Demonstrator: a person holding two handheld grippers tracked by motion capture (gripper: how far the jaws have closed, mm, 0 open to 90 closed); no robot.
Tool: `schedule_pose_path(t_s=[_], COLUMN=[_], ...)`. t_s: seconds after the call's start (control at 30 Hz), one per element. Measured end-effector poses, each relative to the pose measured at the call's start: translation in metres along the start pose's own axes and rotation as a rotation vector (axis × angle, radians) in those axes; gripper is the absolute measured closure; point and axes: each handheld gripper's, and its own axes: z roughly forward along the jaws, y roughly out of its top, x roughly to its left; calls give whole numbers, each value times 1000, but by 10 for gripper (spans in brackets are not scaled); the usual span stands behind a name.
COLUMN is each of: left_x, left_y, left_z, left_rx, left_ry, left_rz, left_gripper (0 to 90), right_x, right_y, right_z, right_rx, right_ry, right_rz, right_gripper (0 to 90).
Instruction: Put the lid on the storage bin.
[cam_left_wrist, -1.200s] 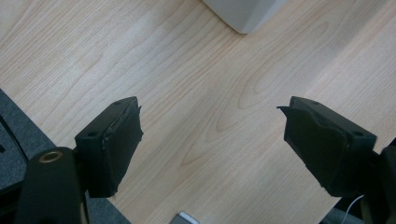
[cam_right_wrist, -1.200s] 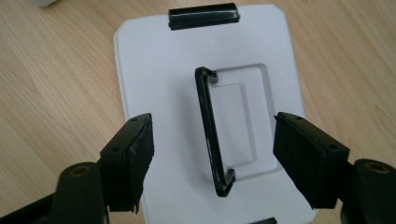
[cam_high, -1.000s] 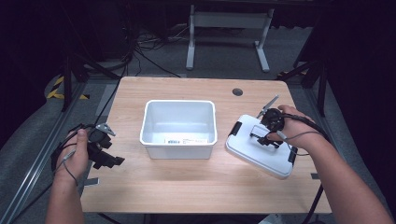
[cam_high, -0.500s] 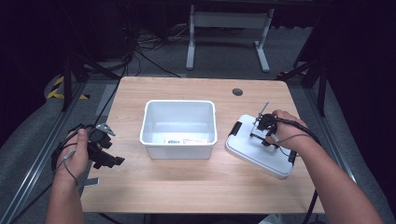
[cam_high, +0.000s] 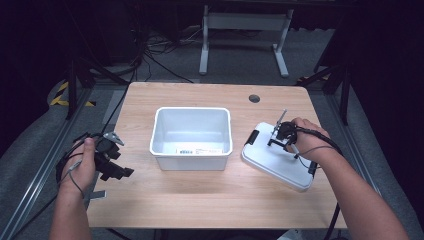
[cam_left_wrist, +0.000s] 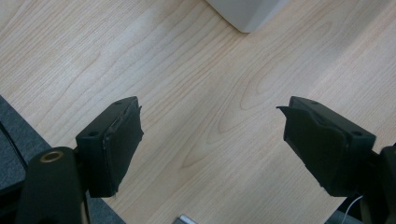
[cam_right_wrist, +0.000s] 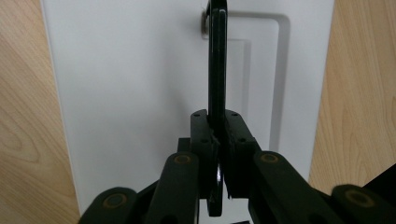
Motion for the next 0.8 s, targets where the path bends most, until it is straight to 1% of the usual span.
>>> schedule_pose_path(t_s=[0.07, 0.1, 0.13, 0.17, 0.2, 0.27, 0.3, 0.37, 0.4, 0.47, 0.5, 0.53, 0.6, 0.77, 0.8], left_x=[0, 1, 1, 1, 1, 0, 0, 0, 0, 1, 1, 1, 0, 0, 1], left_y=[0, 0, 0, 1, 1, 1, 1, 1, 1, 1, 1, 1, 1, 2, 2], left_z=[0, 1, 1, 1, 1, 0, 0, 0, 0, 1, 1, 1, 1, 1, 1], left_rx=[-3, -7, -3, -3, -3, -3, -3, -5, -5, -5, -5, -5, -4, -3, -3], left_ry=[1, 8, 0, 6, 1, 2, 2, 3, 3, 4, 4, 5, -2, -1, 0], left_rz=[3, 16, 2, 11, 5, 9, 9, 12, 13, 14, 14, 15, 3, 10, 13], left_gripper=[200, 200, 200, 200, 200, 200, 200, 200, 200, 200, 200, 200, 200, 200, 200], right_x=[0, -1, -1, -2, -2, -3, -3, -4, -5, -5, -5, -5, -6, -7, -7], right_y=[0, -1, -2, -3, -4, -5, -5, -7, -8, -9, -9, -10, -11, -10, -10], right_z=[-1, -4, -7, -12, -15, -23, -23, -35, -38, -46, -46, -54, -61, -80, -85], right_rx=[-1, -8, -15, -20, -25, -42, -42, -55, -60, -68, -68, -77, -90, -110, -115], right_ry=[4, 4, 3, 4, 3, 2, 2, -4, -5, -6, -6, -1, 2, 3, 5], right_rz=[3, 2, 1, 0, -3, -4, -4, -1, -6, -1, -1, -1, 2, -1, -8], right_gripper=[851, 851, 851, 851, 851, 851, 851, 851, 851, 851, 851, 851, 850, 851, 851])
